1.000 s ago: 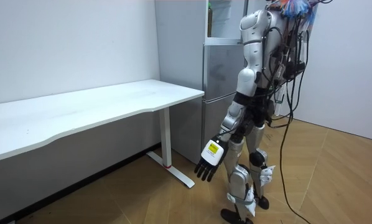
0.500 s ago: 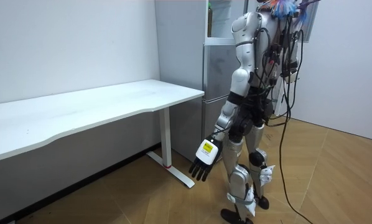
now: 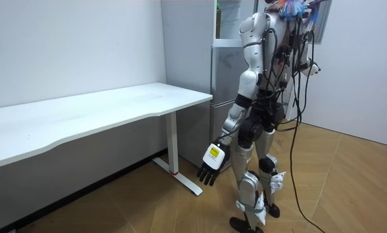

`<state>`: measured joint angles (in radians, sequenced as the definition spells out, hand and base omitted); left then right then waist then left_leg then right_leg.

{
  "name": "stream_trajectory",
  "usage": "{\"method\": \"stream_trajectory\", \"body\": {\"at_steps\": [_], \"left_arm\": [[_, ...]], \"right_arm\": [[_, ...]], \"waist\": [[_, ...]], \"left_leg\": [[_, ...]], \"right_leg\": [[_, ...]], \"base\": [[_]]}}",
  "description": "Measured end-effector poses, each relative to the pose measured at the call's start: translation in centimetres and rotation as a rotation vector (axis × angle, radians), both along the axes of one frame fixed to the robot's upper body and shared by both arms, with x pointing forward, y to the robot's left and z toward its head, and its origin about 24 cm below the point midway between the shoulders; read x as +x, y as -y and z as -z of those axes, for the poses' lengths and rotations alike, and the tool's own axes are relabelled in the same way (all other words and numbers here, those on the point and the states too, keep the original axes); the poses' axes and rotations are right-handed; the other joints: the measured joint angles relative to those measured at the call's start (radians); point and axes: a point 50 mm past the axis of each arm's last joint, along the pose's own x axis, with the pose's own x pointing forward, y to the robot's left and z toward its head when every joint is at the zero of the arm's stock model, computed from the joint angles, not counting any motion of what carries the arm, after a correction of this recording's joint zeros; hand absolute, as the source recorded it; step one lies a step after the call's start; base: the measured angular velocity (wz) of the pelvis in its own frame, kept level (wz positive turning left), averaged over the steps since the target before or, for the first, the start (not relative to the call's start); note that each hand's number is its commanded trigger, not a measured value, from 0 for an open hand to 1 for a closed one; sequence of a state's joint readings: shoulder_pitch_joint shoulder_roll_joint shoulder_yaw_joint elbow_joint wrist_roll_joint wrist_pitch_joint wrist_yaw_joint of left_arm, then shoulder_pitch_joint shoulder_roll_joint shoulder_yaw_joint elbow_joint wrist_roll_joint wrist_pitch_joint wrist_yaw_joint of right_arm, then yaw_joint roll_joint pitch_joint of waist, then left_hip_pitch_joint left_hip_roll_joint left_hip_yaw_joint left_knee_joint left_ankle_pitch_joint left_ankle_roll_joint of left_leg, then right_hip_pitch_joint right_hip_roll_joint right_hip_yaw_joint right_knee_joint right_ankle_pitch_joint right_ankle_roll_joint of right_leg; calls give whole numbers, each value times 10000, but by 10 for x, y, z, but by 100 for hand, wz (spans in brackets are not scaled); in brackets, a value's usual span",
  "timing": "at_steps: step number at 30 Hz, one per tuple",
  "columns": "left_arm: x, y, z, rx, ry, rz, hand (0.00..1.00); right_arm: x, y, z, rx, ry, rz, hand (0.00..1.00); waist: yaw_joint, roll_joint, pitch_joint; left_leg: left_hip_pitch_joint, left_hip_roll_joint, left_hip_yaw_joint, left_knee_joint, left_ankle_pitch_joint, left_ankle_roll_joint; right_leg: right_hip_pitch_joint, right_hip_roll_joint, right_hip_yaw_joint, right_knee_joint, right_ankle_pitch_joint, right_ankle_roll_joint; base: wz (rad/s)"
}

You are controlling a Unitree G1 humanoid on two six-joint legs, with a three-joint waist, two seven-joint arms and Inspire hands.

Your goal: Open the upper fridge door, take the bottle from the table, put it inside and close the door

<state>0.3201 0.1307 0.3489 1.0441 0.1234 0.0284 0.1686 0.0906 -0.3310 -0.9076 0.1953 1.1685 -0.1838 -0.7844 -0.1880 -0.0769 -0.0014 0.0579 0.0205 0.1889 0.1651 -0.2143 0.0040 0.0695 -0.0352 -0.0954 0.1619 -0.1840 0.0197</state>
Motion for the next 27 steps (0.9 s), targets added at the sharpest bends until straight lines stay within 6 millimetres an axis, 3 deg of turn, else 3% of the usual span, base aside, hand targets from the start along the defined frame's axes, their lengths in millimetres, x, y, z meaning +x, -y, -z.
{"method": "stream_trajectory", "body": {"at_steps": [4, 10, 17, 23, 27], "left_arm": [[-3, 0, 0, -31, -103, -62, 0], [-5, 1, 0, 76, -194, -78, 0], [-13, 4, 1, 35, -553, 41, 0], [-17, 4, 1, 36, -626, 172, 0], [-18, 4, 1, -15, -577, 184, 0]], "right_arm": [[6, -3, -28, -1327, -2, -153, 0], [10, -8, -49, -2247, 84, -127, 0], [16, -13, -58, -2620, 243, -347, 0], [34, -28, -68, -4044, -1070, -1014, 0], [42, -36, -73, -4589, -1594, -1459, 0]], "waist": [[9, 27, -3], [64, -5, -4], [78, 28, 11], [102, 57, 19], [317, 27, 34]], "left_leg": [[14, 22, -19, 19, 0, 0], [62, 9, -13, 47, -2, -1], [86, -2, 23, 35, 14, -5], [70, 1, 17, 46, 26, -14], [71, -11, 20, 48, 35, -4]], "right_leg": [[-15, 1, -47, 81, 0, 0], [14, -13, -47, 46, -19, -4], [-26, -14, -11, 75, -33, -6], [-143, -6, 64, 128, -34, -8], [-163, -17, 83, 149, -56, -7]], "base": [[1], [0], [-1], [-3], [1]]}}
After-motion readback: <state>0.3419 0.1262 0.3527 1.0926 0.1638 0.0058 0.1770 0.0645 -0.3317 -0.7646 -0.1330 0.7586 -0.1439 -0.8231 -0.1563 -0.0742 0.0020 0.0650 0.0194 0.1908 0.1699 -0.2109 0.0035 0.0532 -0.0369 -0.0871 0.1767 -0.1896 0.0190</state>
